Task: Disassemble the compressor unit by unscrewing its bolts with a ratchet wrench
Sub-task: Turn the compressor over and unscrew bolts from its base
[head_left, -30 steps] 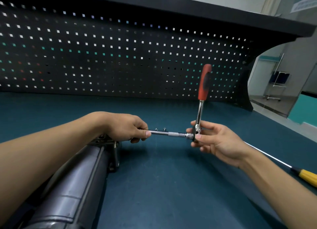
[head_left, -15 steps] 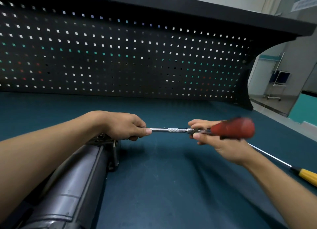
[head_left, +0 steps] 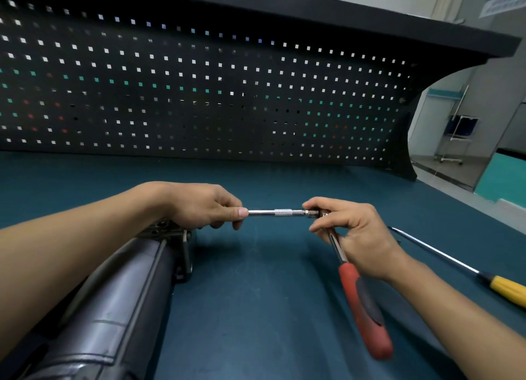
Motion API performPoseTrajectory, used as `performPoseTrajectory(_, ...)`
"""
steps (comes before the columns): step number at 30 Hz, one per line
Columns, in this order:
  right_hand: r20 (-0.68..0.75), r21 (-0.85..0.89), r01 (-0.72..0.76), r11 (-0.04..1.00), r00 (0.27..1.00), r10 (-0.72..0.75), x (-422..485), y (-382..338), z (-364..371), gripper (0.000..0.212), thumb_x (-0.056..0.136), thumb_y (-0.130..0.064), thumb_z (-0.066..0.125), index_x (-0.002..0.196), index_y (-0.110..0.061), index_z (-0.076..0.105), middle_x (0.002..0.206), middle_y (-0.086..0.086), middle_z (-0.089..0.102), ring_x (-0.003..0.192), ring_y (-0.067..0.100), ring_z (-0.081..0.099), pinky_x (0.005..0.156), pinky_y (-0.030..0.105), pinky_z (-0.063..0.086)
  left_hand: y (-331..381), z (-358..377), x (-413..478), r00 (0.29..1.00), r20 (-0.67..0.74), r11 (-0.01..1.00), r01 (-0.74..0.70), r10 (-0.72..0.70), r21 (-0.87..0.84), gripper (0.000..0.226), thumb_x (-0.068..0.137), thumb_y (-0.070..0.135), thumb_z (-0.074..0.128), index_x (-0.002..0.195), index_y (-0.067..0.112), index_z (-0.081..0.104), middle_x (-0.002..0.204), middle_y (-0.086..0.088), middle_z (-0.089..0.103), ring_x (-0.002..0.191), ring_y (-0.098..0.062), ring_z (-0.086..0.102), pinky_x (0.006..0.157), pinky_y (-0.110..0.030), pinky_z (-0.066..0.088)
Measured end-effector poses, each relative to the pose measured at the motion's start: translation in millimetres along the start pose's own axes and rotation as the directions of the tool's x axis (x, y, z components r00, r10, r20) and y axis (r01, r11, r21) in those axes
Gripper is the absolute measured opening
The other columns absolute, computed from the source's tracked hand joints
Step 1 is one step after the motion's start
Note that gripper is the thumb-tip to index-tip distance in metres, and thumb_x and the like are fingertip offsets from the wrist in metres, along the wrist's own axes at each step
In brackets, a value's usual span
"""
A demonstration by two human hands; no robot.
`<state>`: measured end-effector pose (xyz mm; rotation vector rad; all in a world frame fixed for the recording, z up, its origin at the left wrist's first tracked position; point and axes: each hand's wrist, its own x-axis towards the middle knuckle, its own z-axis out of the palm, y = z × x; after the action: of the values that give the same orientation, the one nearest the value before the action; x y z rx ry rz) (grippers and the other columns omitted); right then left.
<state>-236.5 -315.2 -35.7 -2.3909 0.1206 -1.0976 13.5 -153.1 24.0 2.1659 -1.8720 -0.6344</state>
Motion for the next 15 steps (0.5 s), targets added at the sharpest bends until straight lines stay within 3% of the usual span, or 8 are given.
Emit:
performPoseTrajectory(4, 0.078, 0.122, -0.191, 0.974, 0.980, 0.182, -1.7, -2.0, -2.0, 0.032, 0.072, 0.015, 0.081, 0.095, -0.007, 0.079, 0.112, -0.001, 0.074, 0.101, 0.007, 0.070, 0.088, 0.023, 0.053, -1.6, 0.6, 3.5, 1.000, -0.010, 0.999, -0.008, 0.009, 0.048, 0.037, 0.099, 0.054, 0.044, 0.081, 0.026, 0.061, 0.058, 0.014, 0.047, 0.050, -0.007, 0.038, 0.050, -0.015, 0.036)
performPoseTrajectory(9, 0.089, 0.367, -0.370, 0.853, 0.927, 0.364, -0.7, -4.4, 1.6, 0.031, 0.076, 0.017, 0.075, 0.105, 0.007, 0.073, 0.087, 0.001, 0.076, 0.077, 0.005, 0.068, 0.076, 0.017, 0.053, -3.6, 0.3, 4.3, 1.000, -0.011, 0.996, -0.019, 0.020, 0.090, 0.035, 0.098, 0.052, 0.046, 0.079, 0.026, 0.060, 0.061, 0.013, 0.048, 0.054, -0.009, 0.038, 0.053, -0.018, 0.035)
performPoseTrajectory(12, 0.059, 0.341, -0.371, 0.864, 0.926, 0.374, -0.7, -6.9, -0.2, 0.030, 0.078, -0.008, 0.079, 0.106, 0.000, 0.073, 0.090, 0.021, 0.073, 0.076, 0.016, 0.070, 0.069, 0.023, 0.057, -4.0, 0.6, 4.4, 1.000, -0.019, 0.997, -0.015, 0.017, 0.075, 0.035, 0.098, 0.052, 0.047, 0.079, 0.025, 0.060, 0.060, 0.013, 0.047, 0.055, -0.010, 0.038, 0.053, -0.018, 0.035)
performPoseTrajectory(15, 0.035, 0.382, -0.433, 0.817, 0.890, 0.455, 3.7, -11.4, 3.3, 0.036, 0.070, -0.025, 0.078, 0.099, -0.004, 0.073, 0.088, 0.020, 0.074, 0.074, 0.022, 0.073, 0.061, 0.025, 0.057, -3.4, 0.4, 4.1, 1.000, -0.019, 0.998, -0.011, 0.013, 0.066, 0.035, 0.098, 0.051, 0.047, 0.079, 0.025, 0.060, 0.060, 0.013, 0.047, 0.054, -0.011, 0.037, 0.052, -0.018, 0.035)
